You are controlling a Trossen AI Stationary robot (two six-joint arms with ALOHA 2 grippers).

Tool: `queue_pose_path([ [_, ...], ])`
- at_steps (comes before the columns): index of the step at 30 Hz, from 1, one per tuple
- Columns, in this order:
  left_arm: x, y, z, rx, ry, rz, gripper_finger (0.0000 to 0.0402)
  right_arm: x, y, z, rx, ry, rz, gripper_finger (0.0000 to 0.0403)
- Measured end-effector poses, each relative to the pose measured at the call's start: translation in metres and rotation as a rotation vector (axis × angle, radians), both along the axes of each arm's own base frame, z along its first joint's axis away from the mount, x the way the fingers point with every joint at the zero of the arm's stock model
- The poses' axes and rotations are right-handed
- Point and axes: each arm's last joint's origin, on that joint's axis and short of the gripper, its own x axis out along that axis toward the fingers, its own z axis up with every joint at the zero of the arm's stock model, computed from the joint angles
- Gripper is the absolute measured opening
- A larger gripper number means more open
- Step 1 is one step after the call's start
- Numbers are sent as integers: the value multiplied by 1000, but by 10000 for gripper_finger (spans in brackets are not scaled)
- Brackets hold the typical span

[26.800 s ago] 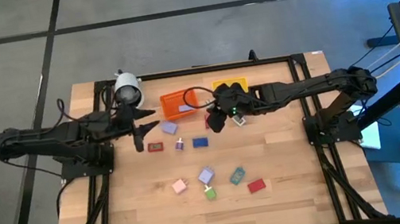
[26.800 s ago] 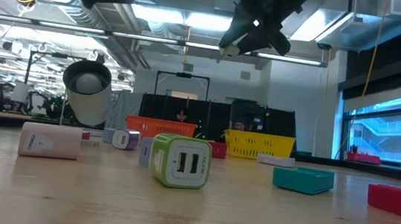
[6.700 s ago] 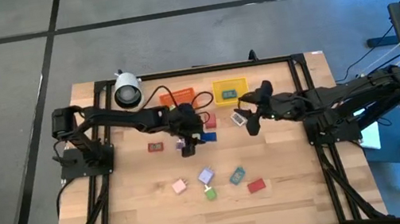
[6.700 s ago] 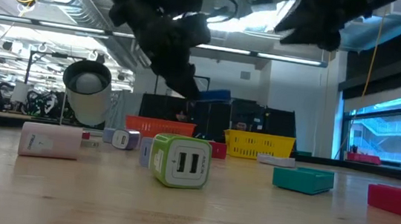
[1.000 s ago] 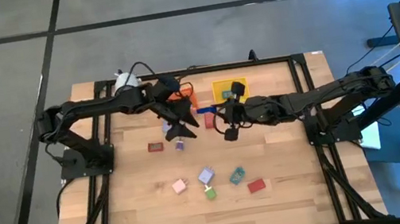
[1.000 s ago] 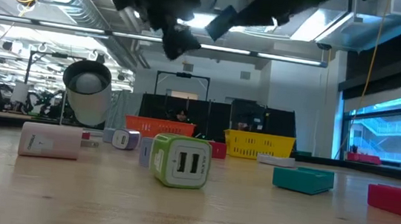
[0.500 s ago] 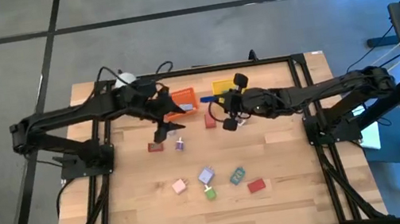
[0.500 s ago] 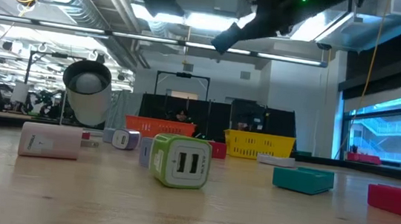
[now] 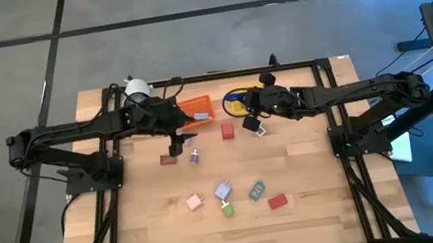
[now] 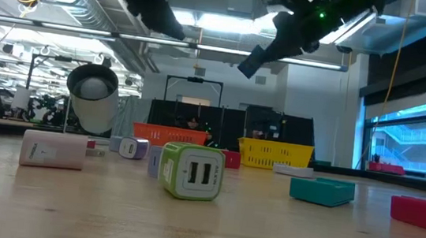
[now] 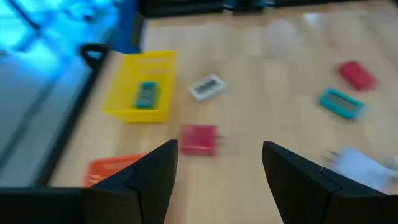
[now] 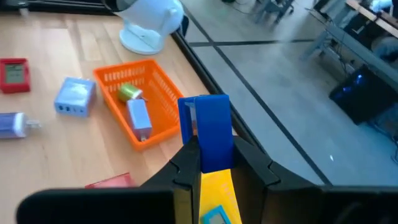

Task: Pick & Place Office items
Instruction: Put the dark blue digital clock into the yellow bin

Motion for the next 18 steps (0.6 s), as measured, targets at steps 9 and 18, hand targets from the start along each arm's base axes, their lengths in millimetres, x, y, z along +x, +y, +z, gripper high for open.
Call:
queue_pose_path([
  [9,1,2,-2,32,-15,39,231,-10,-20,-14,73,47,-85,62],
  [18,1,2,-2,31,-17,40,230,-22,-37,-38,163,70,-147,62],
])
